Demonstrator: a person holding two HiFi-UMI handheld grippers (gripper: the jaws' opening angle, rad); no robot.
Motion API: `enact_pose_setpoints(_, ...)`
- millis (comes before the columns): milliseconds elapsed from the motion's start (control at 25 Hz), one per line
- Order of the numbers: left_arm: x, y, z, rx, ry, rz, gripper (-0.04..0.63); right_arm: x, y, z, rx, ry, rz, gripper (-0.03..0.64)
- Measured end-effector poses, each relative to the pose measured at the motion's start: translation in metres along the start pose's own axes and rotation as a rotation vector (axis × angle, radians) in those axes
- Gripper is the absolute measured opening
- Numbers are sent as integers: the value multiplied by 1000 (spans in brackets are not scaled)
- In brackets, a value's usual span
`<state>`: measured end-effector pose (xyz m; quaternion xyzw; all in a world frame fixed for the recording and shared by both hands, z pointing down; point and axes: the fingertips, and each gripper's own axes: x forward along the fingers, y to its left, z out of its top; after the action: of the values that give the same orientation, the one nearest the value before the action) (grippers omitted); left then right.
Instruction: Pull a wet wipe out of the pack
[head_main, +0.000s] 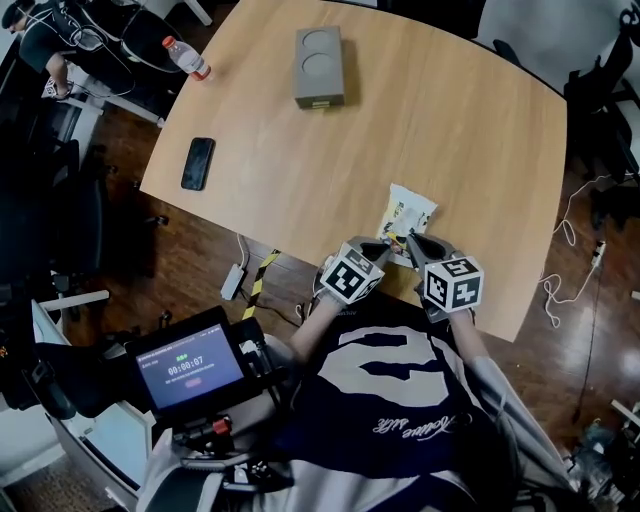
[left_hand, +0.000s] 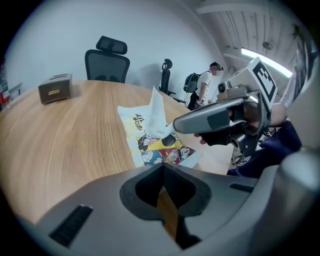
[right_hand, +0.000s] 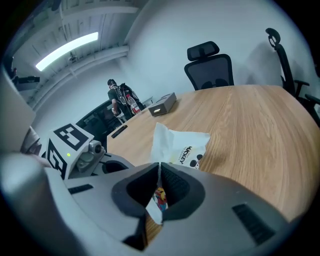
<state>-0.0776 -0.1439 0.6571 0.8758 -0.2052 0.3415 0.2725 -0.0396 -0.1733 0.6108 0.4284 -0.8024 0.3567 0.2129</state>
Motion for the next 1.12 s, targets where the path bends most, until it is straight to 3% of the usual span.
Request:
enact_pose_setpoints(920, 9, 7, 0, 20, 40, 82, 3, -47, 22, 41, 19, -117, 98, 9)
enact_pose_setpoints(1120, 12, 10, 2, 14, 37, 103, 3, -71, 26, 66, 71, -247, 160, 8)
